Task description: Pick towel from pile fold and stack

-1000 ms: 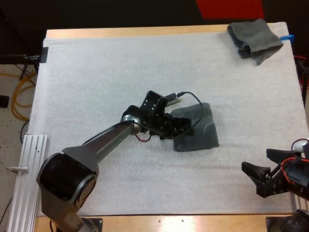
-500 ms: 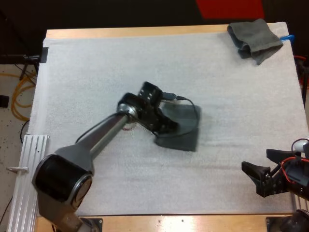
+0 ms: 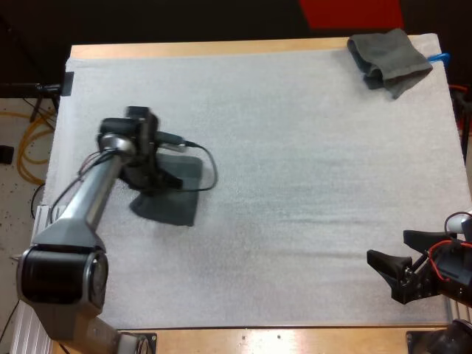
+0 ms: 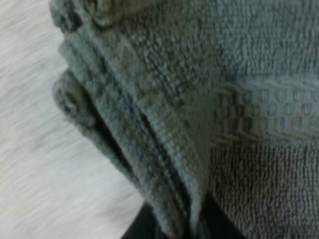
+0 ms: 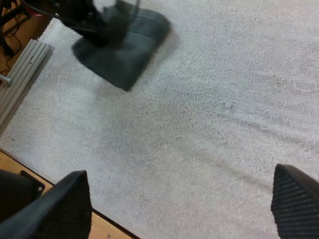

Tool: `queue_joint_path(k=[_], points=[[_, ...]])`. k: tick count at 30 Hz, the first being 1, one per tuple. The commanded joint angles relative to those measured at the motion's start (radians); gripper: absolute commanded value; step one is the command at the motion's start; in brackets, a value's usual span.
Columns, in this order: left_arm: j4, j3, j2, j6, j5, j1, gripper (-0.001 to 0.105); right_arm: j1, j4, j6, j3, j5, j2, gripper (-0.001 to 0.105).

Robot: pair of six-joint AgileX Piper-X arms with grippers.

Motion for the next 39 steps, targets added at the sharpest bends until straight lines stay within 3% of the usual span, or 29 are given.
queue_joint_path(k=[1, 8, 16, 26, 33, 36, 39], points=[[0.020, -0.006, -0.012, 0.005, -0.022, 0.038, 0.000, 0.002, -0.005, -0.002, -0.004, -0.023, 0.000, 0.072], [0.030, -0.006, -0.012, 0.024, -0.023, 0.198, 0.000, 0.002, -0.007, -0.002, -0.004, -0.052, 0.000, 0.072], [0.031, -0.006, -0.012, 0.040, -0.041, 0.258, 0.001, 0.002, -0.038, -0.002, -0.004, -0.052, 0.000, 0.072], [0.035, -0.006, -0.037, 0.088, -0.074, 0.257, 0.041, 0.002, -0.043, -0.002, -0.004, -0.052, 0.000, 0.072], [0.021, -0.006, -0.165, 0.079, -0.076, 0.257, 0.042, 0.002, -0.043, -0.002, -0.004, -0.052, 0.000, 0.072], [0.016, -0.006, -0.254, 0.074, -0.018, 0.257, 0.042, 0.002, -0.043, -0.002, -0.004, -0.055, 0.000, 0.072], [0.004, -0.006, -0.354, 0.047, 0.105, 0.249, 0.042, 0.002, -0.048, -0.002, -0.004, -0.067, 0.000, 0.072]])
